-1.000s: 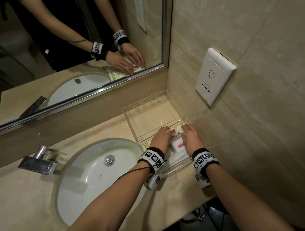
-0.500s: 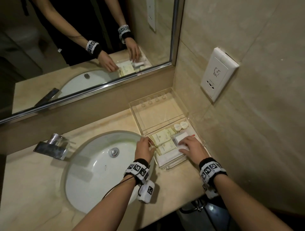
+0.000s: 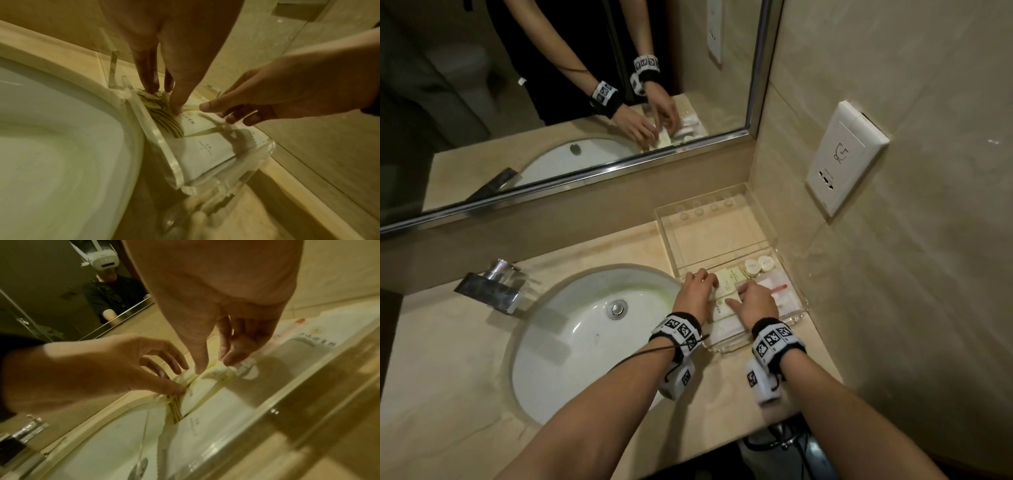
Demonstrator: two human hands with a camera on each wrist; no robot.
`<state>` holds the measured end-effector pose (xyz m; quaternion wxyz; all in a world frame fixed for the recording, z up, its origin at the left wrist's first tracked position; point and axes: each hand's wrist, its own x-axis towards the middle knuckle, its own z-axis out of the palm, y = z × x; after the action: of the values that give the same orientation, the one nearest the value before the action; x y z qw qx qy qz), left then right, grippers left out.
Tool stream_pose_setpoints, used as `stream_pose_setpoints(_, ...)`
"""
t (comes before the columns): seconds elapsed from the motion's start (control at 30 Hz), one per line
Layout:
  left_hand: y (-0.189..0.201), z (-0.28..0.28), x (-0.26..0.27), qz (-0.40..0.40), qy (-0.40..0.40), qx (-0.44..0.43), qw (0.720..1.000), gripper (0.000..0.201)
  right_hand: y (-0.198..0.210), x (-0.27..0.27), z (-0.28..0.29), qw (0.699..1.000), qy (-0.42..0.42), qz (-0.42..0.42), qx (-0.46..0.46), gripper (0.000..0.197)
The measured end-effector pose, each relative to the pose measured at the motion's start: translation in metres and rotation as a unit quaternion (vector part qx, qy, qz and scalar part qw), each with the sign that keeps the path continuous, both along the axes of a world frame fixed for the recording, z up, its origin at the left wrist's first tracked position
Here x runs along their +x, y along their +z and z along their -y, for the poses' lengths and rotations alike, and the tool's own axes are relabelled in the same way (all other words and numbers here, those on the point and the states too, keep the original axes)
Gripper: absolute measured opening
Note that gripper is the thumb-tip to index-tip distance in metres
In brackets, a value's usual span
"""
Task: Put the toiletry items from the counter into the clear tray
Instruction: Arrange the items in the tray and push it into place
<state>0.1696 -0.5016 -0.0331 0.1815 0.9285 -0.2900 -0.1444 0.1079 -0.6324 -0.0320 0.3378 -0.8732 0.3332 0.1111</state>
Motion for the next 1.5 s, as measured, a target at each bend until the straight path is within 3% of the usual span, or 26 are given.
stream_pose_setpoints(0.33, -0.005, 0.002, 0.001, 0.003, 0.037, -0.003, 0.999, 0.038, 0.003, 0.005, 0.015, 0.998, -0.027, -0.044, 0.031, 0.009)
stream_pose_setpoints(0.5, -0.005, 0.002, 0.002, -0.001, 0.043, -0.007, 0.999, 0.035, 0.0, 0.002, 0.018, 0.993, -0.047, -0.055, 0.093, 0.017)
stream_pose_setpoints(0.83, -0.001, 0.002, 0.001, -0.006, 0.04, 0.014, 0.999, 0.035, -0.001, -0.007, 0.02, 0.996, -0.043, -0.003, 0.08, 0.028)
stream_pose_setpoints(1.03, 0.002, -0.007, -0.006, -0.01, 0.065, -0.051, 0.997, 0.028, -0.005, -0.013, 0.02, 0.997, -0.014, 0.035, 0.067, 0.028)
stream_pose_setpoints(1.13, 0.0, -0.016, -0.025, 0.027, 0.042, -0.052, 0.997, 0.016, -0.007, -0.015, 0.019, 0.998, 0.002, 0.03, 0.059, 0.027)
stream_pose_setpoints(1.27, -0.008, -0.026, -0.05, 0.057, -0.023, 0.003, 0.998, 0.029, -0.008, -0.013, 0.018, 0.997, 0.021, 0.027, 0.063, 0.019)
stream_pose_setpoints(1.5, -0.015, -0.027, -0.066, 0.05, -0.042, 0.026, 0.998, 0.031, -0.009, -0.01, 0.023, 0.997, 0.056, 0.023, 0.051, 0.021)
